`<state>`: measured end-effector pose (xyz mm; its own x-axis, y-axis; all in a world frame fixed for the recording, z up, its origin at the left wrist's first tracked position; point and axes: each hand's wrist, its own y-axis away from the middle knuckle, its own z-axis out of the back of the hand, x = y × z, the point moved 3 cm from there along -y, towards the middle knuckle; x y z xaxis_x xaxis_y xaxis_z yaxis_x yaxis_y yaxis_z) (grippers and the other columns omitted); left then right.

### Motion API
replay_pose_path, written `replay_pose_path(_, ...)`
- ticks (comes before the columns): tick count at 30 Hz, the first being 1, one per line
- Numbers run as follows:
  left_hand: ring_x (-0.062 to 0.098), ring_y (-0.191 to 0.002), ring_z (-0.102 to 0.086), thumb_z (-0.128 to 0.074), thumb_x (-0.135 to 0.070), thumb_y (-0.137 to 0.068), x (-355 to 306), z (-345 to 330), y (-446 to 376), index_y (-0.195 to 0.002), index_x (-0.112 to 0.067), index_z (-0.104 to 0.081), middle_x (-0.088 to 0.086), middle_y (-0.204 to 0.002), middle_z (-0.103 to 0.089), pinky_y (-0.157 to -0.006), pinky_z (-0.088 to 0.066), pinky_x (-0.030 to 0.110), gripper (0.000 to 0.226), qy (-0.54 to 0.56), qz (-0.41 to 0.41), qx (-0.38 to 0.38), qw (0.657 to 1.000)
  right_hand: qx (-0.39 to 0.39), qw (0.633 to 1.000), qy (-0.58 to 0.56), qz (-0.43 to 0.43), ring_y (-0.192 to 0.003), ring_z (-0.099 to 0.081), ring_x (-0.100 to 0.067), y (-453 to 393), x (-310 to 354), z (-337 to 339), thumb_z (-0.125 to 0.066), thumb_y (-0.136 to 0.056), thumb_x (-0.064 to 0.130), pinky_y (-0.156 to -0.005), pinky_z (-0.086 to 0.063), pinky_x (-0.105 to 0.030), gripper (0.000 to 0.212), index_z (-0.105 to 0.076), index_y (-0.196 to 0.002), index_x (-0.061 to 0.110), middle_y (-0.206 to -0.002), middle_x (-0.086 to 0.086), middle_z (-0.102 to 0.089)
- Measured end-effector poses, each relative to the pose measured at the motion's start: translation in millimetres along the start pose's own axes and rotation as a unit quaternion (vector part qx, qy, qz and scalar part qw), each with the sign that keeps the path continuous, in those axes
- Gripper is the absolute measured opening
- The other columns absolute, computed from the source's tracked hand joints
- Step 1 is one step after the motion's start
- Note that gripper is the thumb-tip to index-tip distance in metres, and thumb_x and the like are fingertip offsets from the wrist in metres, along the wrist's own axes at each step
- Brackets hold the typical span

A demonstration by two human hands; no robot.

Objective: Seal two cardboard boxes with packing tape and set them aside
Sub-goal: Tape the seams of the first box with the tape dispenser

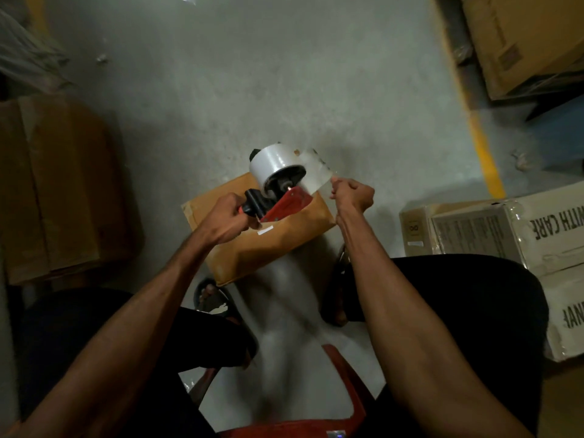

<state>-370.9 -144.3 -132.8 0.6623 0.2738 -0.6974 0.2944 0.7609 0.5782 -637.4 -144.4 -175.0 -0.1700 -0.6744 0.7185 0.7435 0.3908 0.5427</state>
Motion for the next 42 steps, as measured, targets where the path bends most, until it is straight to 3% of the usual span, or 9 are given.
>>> replay_pose_path(5, 0.018, -0.055, -0.048, -0.076, -0.011, -0.074, 29, -6, -7, -0.071, -0.007, -0.068, 0.004, -0.060, -0.057, -0.055, -0.040, 0.031, 0.010, -0.044, 0.030, -0.026, 0.998, 0.003, 0.999, 0.032, 0.034, -0.066, -0.067, -0.012, -10, -21, -5, -0.082, -0.081, 0.009, -0.077, -0.061, -0.028, 0.012, -0.081, -0.089, 0.000, -0.080, -0.006, -0.076)
replay_pose_path(11, 0.020, -0.058, -0.051, -0.076, -0.014, -0.075, 46, -14, -9, -0.070, -0.012, -0.067, 0.011, -0.061, -0.060, -0.053, -0.039, 0.030, 0.011, -0.066, 0.054, -0.022, 0.996, 0.029, 0.997, 0.043, 0.061, -0.073, -0.066, -0.009, -12, -30, -13, -0.081, -0.084, 0.011, -0.071, -0.048, -0.011, 0.015, -0.080, -0.095, 0.001, -0.087, -0.007, -0.078)
replay_pose_path(15, 0.020, -0.059, -0.053, -0.074, -0.008, -0.078, 43, -20, -12, -0.072, -0.016, -0.066, 0.003, -0.061, -0.060, -0.051, -0.039, 0.027, 0.013, -0.059, 0.059, -0.020, 0.996, 0.029, 0.997, 0.042, 0.062, -0.075, -0.068, -0.011, -19, -31, -19, -0.081, -0.083, 0.011, -0.082, -0.056, -0.020, 0.015, -0.080, -0.094, 0.000, -0.086, -0.007, -0.078)
replay_pose_path(19, 0.037, -0.073, -0.068, -0.065, -0.021, -0.075, 50, -23, -17, -0.087, -0.008, -0.071, 0.017, -0.078, -0.072, -0.061, -0.056, 0.049, 0.018, -0.055, 0.067, -0.006, 0.996, 0.023, 0.998, 0.031, 0.049, -0.073, -0.067, -0.010, -27, -35, -22, -0.081, -0.084, 0.008, -0.081, -0.056, -0.020, 0.014, -0.080, -0.095, 0.000, -0.087, -0.008, -0.077)
replay_pose_path(22, 0.031, -0.062, -0.061, -0.053, -0.024, -0.071, 48, -27, -19, -0.091, -0.009, -0.069, 0.017, -0.074, -0.069, -0.054, -0.049, 0.040, 0.030, -0.077, 0.058, -0.003, 0.995, 0.024, 0.998, 0.037, 0.037, -0.076, -0.069, -0.012, -34, -41, -25, -0.080, -0.085, 0.010, -0.081, -0.057, -0.022, 0.016, -0.080, -0.098, 0.000, -0.090, -0.009, -0.078)
replay_pose_path(25, 0.024, -0.057, -0.054, -0.055, -0.013, -0.079, 43, -28, -21, -0.086, -0.012, -0.064, 0.012, -0.068, -0.065, -0.054, -0.042, 0.033, 0.011, -0.103, 0.070, -0.010, 0.992, 0.036, 0.997, 0.061, 0.019, -0.081, -0.070, -0.016, -36, -43, -31, -0.081, -0.085, 0.012, -0.079, -0.053, -0.019, 0.022, -0.079, -0.103, 0.000, -0.099, -0.013, -0.078)
replay_pose_path(30, 0.027, -0.063, -0.059, -0.056, -0.025, -0.076, 38, -27, -23, -0.072, -0.020, -0.055, 0.006, -0.069, -0.063, -0.059, -0.047, 0.034, 0.006, -0.134, 0.086, -0.015, 0.987, 0.020, 0.996, 0.083, -0.035, -0.116, -0.062, -0.028, -42, -46, -30, -0.087, -0.076, 0.019, -0.092, -0.052, -0.030, 0.056, -0.066, -0.127, 0.012, -0.125, -0.010, -0.064)
replay_pose_path(34, 0.027, -0.073, -0.064, -0.050, -0.039, -0.068, 39, -24, -25, -0.094, -0.017, -0.062, 0.006, -0.084, -0.067, -0.065, -0.053, 0.035, 0.036, -0.137, 0.086, -0.013, 0.987, 0.079, 0.982, 0.102, 0.140, -0.094, -0.070, -0.016, -23, -43, -40, -0.075, -0.088, 0.010, -0.092, -0.057, -0.029, 0.017, -0.079, -0.104, 0.009, -0.097, 0.000, -0.077)
replay_pose_path(42, 0.027, -0.078, -0.063, -0.056, -0.038, -0.076, 33, -21, -21, -0.098, -0.017, -0.063, 0.003, -0.089, -0.065, -0.065, -0.049, 0.034, 0.031, -0.159, 0.077, -0.018, 0.984, 0.089, 0.986, 0.075, 0.121, -0.081, -0.072, -0.010, -17, -50, -43, -0.069, -0.085, 0.012, -0.080, -0.061, -0.023, 0.023, -0.080, -0.105, 0.010, -0.097, -0.003, -0.077)
